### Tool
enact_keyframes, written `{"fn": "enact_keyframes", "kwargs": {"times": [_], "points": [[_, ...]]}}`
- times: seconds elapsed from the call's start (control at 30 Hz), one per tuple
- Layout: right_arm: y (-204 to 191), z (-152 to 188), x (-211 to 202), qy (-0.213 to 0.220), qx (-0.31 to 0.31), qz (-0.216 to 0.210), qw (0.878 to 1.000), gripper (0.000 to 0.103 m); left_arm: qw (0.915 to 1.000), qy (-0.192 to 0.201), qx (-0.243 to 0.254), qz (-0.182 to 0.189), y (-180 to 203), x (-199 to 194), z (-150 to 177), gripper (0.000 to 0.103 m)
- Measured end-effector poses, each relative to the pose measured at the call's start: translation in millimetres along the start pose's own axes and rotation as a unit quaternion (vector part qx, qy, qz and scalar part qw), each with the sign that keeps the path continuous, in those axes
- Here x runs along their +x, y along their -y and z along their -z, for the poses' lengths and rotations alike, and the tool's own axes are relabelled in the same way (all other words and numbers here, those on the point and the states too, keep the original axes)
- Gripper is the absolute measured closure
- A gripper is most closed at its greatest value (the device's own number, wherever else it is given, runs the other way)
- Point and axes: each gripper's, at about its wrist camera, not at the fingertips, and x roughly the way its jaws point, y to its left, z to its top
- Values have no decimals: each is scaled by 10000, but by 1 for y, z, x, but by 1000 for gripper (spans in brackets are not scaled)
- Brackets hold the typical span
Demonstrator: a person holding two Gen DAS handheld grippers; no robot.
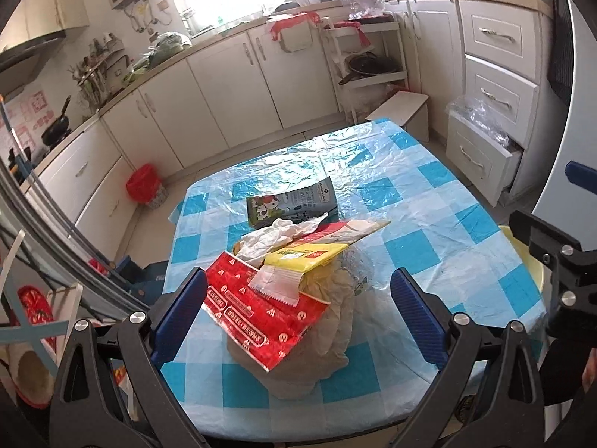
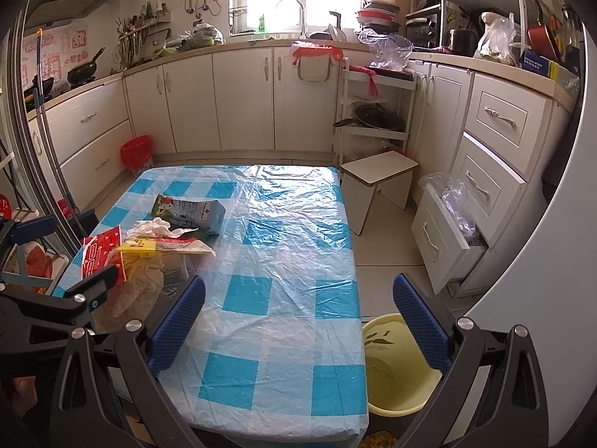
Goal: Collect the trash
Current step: 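Grasp the yellow snack bag with the left tool and lift it, then grasp the red wrapper with the right tool while the left tool holds the yellow bag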
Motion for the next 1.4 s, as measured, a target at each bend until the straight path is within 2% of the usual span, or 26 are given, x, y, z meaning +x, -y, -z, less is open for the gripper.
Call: {"fn": "enact_keyframes", "kwargs": {"times": [0.13,0.23,0.33,0.4,0.43,0.47,0.5,0.57,0.7,0.8,0.93,1.2,1.4], "points": [[8,1,5,-93,111,2,9999,6,9994,-126,299,-82,12,21,-9,10],[12,1,7,-140,187,-7,9997,6,9975,-265,621,-229,22,39,-14,18],[16,2,9,-179,248,-20,9995,6,9941,-398,930,-385,32,56,-17,36],[18,2,9,-188,296,-66,9994,6,9914,-501,1111,-476,36,68,-19,58],[19,2,9,-179,303,-66,9994,6,9907,-538,1158,-468,37,72,-20,66],[19,2,9,-180,308,-62,9993,6,9901,-586,1193,-446,38,77,-21,85],[20,1,9,-182,319,-71,9993,6,9900,-616,1195,-439,36,81,-23,94],[22,1,8,-182,355,-90,9992,6,9923,-520,1050,-412,30,81,-27,99],[21,0,8,-185,391,-146,9990,6,9995,-270,142,67,-4,62,-38,102],[17,0,9,-182,347,-198,9990,6,9972,-48,-574,471,-35,45,-39,102],[11,0,10,-178,258,-257,9992,6,9863,247,-1357,905,-73,25,-29,102],[-2,0,17,-270,187,-548,9980,6,9579,555,-2325,1590,-119,8,0,102],[-26,1,19,-259,-50,-1008,9946,6,9394,1011,-2859,1598,-151,-13,16,102]]}}
